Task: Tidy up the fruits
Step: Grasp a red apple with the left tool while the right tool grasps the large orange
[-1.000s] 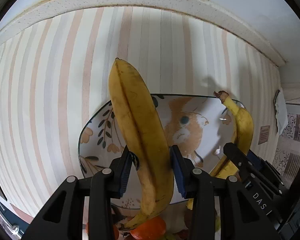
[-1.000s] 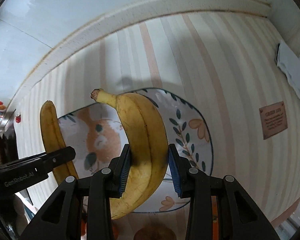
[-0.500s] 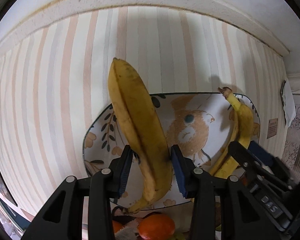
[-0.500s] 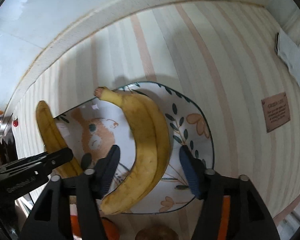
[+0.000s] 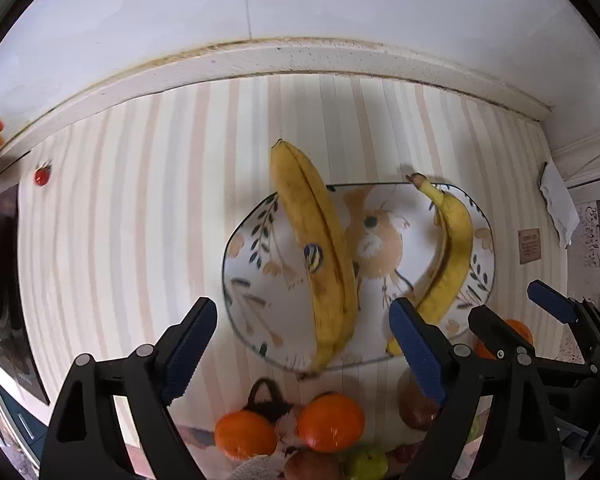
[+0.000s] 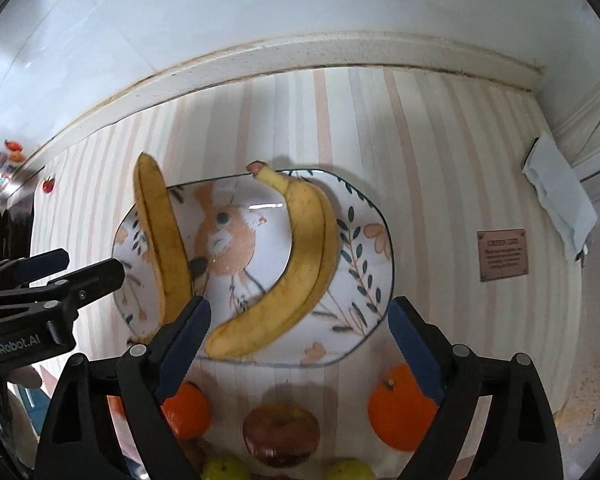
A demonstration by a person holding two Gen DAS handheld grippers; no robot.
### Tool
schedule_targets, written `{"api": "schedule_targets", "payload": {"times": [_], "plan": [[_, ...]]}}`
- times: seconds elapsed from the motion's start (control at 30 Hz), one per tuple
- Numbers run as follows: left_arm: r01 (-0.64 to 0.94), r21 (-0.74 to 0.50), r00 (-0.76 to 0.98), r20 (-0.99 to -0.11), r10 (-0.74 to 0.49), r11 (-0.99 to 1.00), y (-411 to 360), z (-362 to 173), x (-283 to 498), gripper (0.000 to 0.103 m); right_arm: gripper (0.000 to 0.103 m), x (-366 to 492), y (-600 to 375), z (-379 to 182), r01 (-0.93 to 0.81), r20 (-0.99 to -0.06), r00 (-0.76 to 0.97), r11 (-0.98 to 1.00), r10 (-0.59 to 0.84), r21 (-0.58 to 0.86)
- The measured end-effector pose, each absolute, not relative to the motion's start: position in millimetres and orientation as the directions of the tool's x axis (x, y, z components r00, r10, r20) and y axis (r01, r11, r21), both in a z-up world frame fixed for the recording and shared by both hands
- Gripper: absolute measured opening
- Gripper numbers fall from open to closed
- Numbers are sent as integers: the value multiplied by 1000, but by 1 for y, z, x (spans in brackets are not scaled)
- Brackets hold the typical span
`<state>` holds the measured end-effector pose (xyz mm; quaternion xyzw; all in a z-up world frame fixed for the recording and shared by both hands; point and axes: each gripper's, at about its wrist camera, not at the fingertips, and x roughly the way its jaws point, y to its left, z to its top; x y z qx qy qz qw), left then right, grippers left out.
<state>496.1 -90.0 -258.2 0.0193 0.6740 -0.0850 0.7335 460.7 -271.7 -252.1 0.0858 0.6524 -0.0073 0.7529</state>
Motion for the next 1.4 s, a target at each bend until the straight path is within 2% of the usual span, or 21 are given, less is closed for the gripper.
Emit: {"api": "schedule_targets", "payload": {"times": [0.53, 0.9, 1.0, 1.17, 1.4], "plan": [[115, -73, 324, -940, -107, 991, -65, -159, 409, 88, 93, 385, -259, -149, 68, -926, 369, 991, 83, 116], [92, -101, 339, -932, -127, 991, -55, -127, 366, 88, 93, 343, -263, -114, 62, -904, 395, 977, 162, 202], [82, -78, 311, -945, -100, 994, -51, -141, 359, 88, 93, 335, -271, -127, 87, -914, 360, 968, 189, 234], [62, -39, 169, -984, -49, 997, -43, -198, 346, 88, 93, 327, -297, -180, 188, -951, 234, 950, 205, 251], [26, -116, -111, -987, -112, 993, -46, -291, 324, 88, 93, 309, -317, -252, 302, -958, 75, 909, 277, 286]]}}
